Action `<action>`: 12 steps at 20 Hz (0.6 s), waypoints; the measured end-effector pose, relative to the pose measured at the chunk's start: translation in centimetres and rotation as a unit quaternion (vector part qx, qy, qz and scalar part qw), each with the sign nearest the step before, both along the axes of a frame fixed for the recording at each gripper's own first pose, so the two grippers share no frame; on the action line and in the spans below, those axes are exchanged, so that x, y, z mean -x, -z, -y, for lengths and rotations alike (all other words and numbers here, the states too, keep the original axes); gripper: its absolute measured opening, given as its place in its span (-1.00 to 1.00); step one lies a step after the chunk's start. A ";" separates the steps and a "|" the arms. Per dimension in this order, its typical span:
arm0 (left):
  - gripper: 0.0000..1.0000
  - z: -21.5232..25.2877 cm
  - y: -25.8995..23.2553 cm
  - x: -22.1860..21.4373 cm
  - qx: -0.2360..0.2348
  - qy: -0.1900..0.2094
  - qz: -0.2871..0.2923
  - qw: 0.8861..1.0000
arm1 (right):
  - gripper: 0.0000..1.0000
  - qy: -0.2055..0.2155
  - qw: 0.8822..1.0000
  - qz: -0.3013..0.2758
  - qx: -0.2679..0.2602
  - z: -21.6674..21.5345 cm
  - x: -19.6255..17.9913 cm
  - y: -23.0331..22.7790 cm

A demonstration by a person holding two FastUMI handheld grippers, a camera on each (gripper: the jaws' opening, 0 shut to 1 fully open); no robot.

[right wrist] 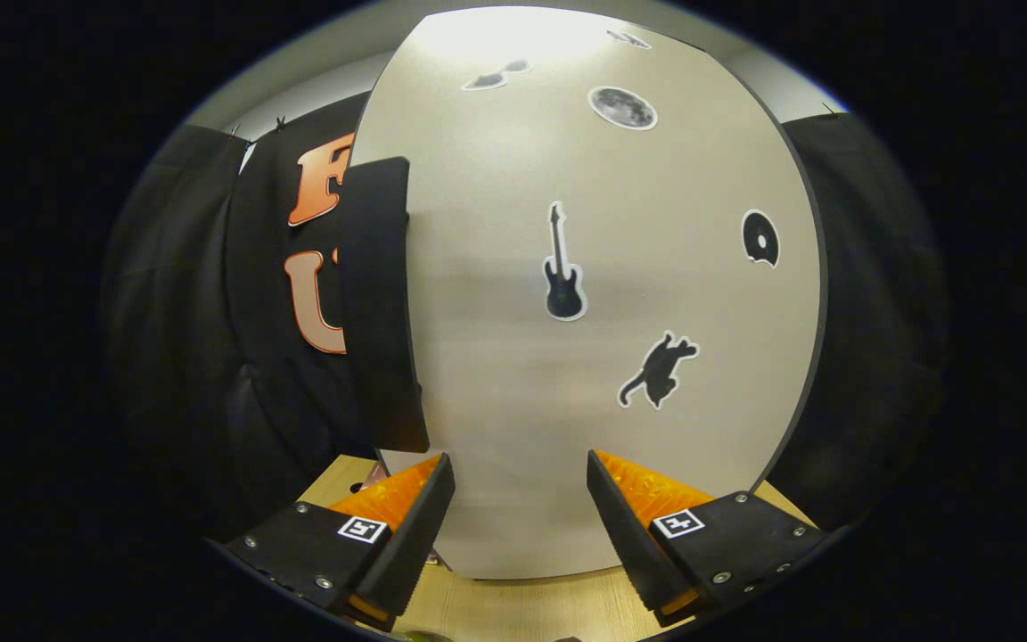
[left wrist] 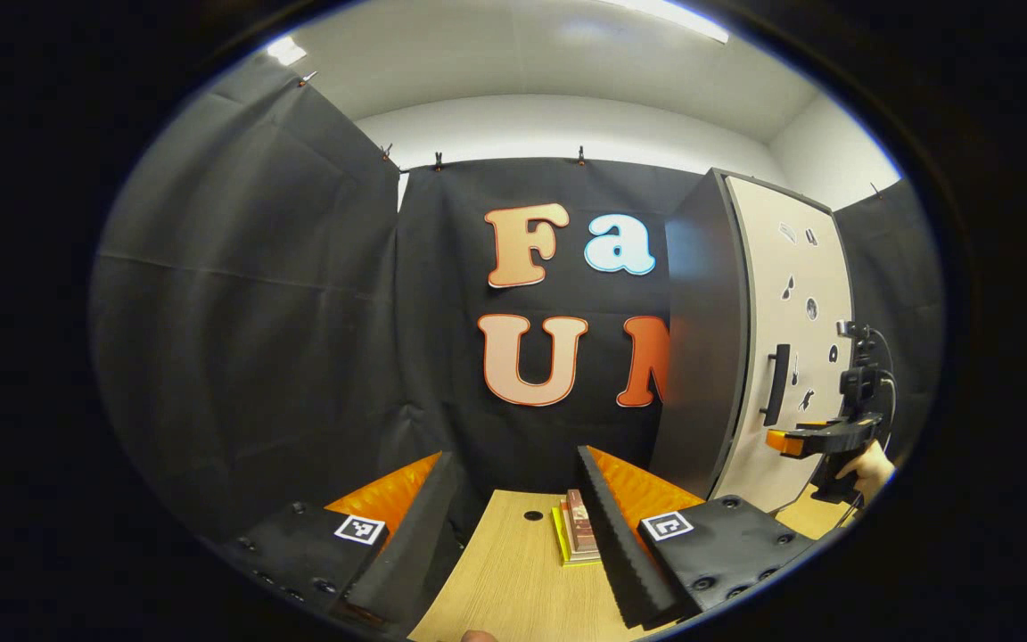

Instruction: Open the cabinet door with the right hand, grasp the bottle in the cabinet with the left hand and place it on the coaster, then close the cabinet door with the right hand.

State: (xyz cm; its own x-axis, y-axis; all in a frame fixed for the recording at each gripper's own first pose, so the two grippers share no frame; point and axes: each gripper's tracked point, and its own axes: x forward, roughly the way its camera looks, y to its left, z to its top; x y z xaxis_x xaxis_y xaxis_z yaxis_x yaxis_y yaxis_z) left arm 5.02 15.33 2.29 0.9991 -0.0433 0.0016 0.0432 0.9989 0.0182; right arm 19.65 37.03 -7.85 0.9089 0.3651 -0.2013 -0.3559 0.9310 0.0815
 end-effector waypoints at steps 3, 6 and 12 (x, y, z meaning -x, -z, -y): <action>0.78 1.3 -0.6 -0.7 0.005 0.014 0.006 1.000 | 0.85 0.010 1.000 0.008 0.003 4.1 1.1 -2.3; 0.78 2.0 -1.6 -1.1 0.000 0.018 0.014 1.000 | 0.85 0.021 1.000 0.017 0.004 8.5 2.8 -4.9; 0.78 3.7 -4.6 -1.0 -0.001 0.031 0.032 0.999 | 0.85 0.056 0.997 0.046 0.000 17.8 7.0 -11.0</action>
